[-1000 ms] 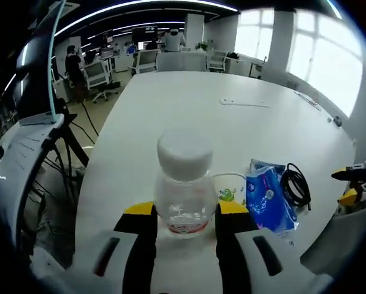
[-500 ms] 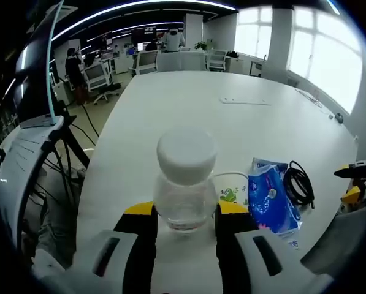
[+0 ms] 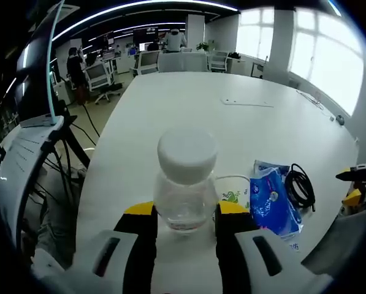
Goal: Arrange the tabletop items into an orderly group along one side of the table until the central work area is clear of visible clutter.
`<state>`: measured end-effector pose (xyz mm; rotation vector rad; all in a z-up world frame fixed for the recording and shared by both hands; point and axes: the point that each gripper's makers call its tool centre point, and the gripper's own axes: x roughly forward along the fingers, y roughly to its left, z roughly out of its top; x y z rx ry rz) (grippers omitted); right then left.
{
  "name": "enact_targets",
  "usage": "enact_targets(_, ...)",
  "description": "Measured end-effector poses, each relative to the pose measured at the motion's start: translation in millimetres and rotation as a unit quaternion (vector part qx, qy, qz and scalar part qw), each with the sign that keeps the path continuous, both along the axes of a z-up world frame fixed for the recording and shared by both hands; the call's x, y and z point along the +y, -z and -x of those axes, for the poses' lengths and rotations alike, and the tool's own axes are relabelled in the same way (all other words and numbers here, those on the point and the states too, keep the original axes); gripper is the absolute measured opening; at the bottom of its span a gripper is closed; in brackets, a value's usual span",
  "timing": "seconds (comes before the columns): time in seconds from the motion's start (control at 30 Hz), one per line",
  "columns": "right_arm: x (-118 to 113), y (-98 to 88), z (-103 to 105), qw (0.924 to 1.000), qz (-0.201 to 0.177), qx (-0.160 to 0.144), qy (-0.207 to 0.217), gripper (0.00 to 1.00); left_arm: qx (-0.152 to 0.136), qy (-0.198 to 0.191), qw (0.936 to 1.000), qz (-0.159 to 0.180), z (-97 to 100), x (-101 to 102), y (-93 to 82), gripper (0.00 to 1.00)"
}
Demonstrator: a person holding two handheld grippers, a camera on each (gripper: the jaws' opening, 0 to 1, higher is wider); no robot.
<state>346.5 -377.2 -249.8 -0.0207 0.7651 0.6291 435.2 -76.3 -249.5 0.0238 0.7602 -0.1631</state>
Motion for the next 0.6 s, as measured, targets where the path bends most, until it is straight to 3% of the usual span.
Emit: enact_targets(0.6, -2, 3.1, -3, 1.0, 0.006, 0.007, -0.003, 0.55, -0.005, -0.005, 1.0, 0.0, -23.0, 2, -2.6, 0.36)
